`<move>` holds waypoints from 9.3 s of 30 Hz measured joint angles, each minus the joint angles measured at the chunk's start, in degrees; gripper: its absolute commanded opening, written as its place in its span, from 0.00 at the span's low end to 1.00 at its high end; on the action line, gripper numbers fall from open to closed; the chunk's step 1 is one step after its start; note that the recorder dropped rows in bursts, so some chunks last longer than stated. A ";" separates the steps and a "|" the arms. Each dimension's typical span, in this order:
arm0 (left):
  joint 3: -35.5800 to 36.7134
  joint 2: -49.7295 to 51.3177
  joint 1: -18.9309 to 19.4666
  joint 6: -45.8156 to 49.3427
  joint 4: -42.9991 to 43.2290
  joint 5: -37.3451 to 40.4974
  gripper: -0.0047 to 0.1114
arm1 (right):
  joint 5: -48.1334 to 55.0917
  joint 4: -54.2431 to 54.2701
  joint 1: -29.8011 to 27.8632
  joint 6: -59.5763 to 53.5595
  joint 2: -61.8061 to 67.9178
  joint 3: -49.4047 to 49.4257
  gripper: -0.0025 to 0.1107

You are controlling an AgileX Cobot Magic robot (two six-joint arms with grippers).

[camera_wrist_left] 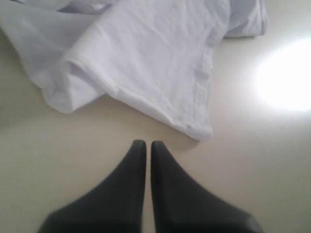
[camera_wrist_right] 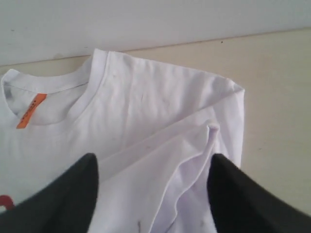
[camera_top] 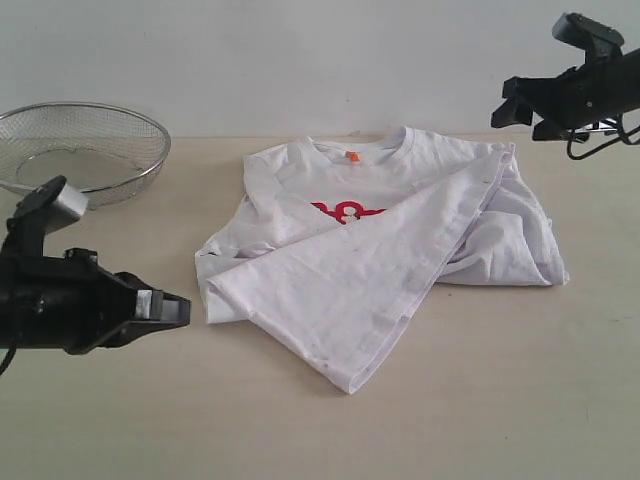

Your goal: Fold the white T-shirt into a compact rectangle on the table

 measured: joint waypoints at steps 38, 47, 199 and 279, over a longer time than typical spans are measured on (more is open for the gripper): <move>-16.00 22.67 -11.99 -18.46 0.90 -8.66 0.58 | 16.73 -0.66 0.00 -3.35 -4.80 -0.10 0.02; -21.07 27.54 -11.88 -18.46 -0.72 -4.39 0.58 | 17.06 -0.66 0.00 -3.47 -4.80 -0.10 0.02; -65.06 46.21 -10.88 -17.96 18.70 -31.71 0.38 | 29.55 -4.57 0.00 -5.54 -10.14 -0.10 0.02; -68.61 48.52 -1.46 -54.62 62.83 15.28 0.08 | 28.58 -53.18 15.40 35.15 -0.15 0.35 0.02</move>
